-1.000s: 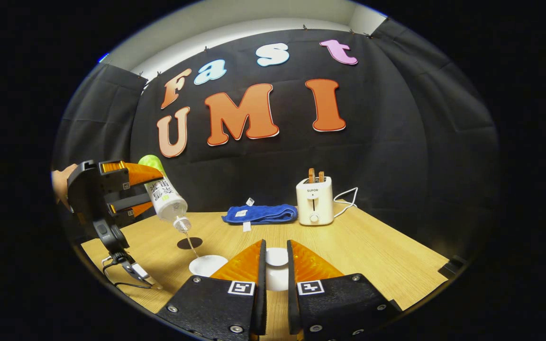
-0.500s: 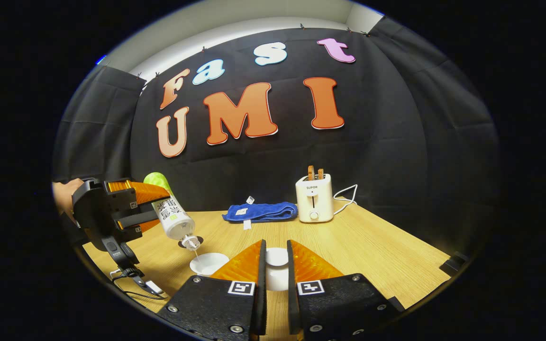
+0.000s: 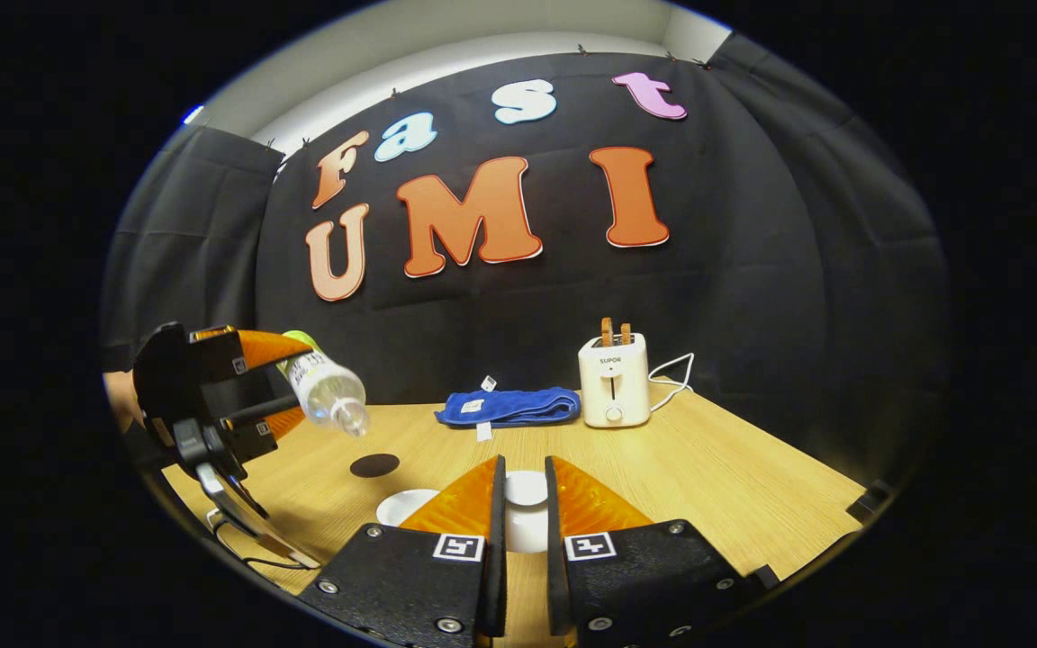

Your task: Open the teacup lid with one hand, grasp the water bottle and pour water into the teacup with the other hand; after pouring, place the water bottle on the coaster and then close the teacup lid.

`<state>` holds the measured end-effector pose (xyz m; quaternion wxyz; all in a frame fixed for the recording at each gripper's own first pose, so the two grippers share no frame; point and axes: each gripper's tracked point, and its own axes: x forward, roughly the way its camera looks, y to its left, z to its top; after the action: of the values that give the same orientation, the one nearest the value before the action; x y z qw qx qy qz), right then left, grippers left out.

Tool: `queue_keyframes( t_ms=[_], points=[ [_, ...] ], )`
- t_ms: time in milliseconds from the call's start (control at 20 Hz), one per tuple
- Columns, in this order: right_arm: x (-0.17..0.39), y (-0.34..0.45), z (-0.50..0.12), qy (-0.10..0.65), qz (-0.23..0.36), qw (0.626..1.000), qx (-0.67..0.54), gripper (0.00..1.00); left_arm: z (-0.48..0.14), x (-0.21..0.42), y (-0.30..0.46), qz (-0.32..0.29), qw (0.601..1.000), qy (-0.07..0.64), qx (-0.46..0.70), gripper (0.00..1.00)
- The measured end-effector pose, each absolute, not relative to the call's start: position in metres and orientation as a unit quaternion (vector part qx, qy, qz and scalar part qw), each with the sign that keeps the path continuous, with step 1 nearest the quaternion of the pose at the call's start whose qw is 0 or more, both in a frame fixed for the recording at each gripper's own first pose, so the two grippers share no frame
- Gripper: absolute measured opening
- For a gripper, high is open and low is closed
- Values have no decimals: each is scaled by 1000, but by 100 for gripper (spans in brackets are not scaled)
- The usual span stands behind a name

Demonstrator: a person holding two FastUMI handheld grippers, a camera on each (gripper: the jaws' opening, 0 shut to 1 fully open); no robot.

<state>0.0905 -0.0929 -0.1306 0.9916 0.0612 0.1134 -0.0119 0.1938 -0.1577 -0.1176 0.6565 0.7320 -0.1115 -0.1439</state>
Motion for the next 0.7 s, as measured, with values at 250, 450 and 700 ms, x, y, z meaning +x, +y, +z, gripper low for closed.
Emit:
queue_keyframes(
  t_ms=[250,450,700],
  points=[
    [101,-73,-129,117,5,992,46,18,-72,207,-126,-101,814,-109,561,66],
    [108,-58,-123,111,16,993,44,18,-76,227,-110,-89,907,-89,401,65],
    [122,-45,-123,109,24,993,43,18,-84,256,-94,-89,975,-55,196,63]
  ],
)
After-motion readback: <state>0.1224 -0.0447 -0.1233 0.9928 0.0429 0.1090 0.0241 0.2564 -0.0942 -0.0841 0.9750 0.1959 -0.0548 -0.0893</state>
